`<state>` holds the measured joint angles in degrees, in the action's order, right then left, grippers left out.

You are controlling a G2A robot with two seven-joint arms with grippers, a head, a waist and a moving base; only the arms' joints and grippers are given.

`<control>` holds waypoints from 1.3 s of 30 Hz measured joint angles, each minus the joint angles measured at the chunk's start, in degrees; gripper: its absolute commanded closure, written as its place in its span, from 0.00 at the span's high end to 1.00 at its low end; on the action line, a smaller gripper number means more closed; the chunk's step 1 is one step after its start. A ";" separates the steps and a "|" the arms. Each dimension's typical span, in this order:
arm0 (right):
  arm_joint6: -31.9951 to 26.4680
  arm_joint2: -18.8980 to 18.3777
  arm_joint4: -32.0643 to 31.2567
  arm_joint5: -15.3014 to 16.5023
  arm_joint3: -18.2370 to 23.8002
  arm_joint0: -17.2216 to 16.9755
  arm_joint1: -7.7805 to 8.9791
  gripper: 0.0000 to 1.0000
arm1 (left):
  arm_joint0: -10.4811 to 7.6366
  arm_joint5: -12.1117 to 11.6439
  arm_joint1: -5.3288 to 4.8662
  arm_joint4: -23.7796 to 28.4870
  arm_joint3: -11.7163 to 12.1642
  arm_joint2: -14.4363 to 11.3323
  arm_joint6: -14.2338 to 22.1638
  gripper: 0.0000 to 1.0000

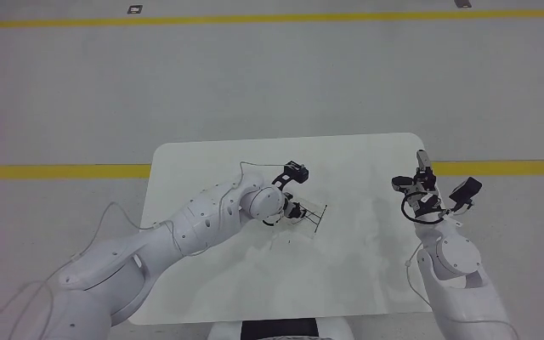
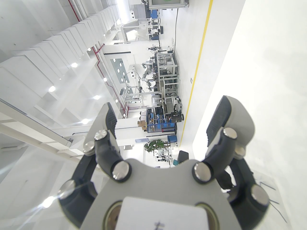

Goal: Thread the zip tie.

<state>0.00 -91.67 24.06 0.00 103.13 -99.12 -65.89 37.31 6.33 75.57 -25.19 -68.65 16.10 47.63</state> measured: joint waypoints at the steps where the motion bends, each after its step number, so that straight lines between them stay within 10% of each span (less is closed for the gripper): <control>1: 0.00 0.00 0.00 0.00 0.00 0.00 0.00 1.00 | 0.09 -0.07 0.01 -0.02 0.02 0.13 0.03 0.44; 39: 0.00 0.00 0.00 0.00 0.00 0.00 0.00 1.00 | 4.03 -8.73 -0.26 -2.05 1.74 5.18 -3.24 0.26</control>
<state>0.00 -91.67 24.06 0.00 103.13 -99.12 -65.89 41.34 -2.40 75.32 -27.24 -66.91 21.28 44.40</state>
